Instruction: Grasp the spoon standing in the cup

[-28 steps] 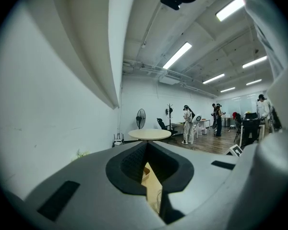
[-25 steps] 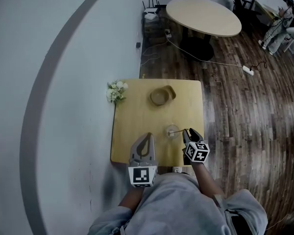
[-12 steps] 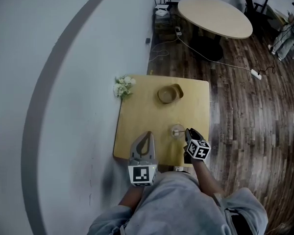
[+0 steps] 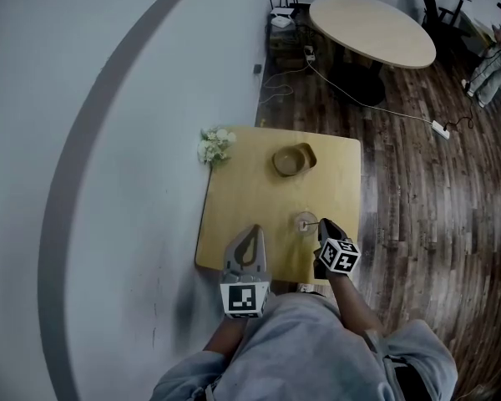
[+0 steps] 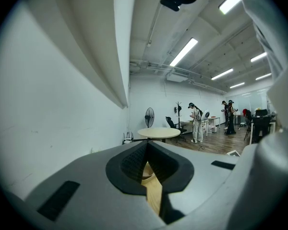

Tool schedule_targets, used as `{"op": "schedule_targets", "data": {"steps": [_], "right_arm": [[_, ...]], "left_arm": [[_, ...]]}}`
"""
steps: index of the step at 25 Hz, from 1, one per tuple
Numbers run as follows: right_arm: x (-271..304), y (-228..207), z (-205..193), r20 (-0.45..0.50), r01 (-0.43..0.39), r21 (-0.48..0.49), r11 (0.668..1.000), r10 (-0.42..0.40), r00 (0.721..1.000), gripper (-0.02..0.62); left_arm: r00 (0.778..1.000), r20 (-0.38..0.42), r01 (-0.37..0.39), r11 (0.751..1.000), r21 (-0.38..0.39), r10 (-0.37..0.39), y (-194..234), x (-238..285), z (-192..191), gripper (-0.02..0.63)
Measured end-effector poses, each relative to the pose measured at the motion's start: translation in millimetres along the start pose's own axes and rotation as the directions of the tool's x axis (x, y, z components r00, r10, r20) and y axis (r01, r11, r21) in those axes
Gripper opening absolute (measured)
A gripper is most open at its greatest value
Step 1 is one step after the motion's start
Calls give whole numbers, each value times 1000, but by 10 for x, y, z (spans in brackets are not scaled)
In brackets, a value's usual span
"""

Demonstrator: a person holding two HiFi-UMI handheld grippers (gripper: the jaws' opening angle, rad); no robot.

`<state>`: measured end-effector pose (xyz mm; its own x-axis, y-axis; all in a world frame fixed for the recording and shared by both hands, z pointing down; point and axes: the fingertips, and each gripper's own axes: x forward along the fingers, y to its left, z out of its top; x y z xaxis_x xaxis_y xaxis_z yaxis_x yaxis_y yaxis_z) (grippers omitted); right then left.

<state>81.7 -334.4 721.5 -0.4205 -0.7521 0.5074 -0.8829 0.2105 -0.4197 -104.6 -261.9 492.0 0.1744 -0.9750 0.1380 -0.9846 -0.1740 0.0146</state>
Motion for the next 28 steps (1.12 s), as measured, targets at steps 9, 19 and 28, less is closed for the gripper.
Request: {"op": "schedule_targets", "data": {"steps": [9,19,28], "right_arm": [[-177,121,208,57,-14,-34,999,16,998,3],[-475,374,392,131,-29,-73,997,39,991,3],[-886,719,651,239,-35,-98,995,57,969,2]], "left_arm": [[1000,5,5,1000,2,-5,0,-105,-13,2],[999,23,32,999,-10,-32,-31,-281,-2,2],[997,36,75,997,-5,-75,-24,-478,9,2]]}}
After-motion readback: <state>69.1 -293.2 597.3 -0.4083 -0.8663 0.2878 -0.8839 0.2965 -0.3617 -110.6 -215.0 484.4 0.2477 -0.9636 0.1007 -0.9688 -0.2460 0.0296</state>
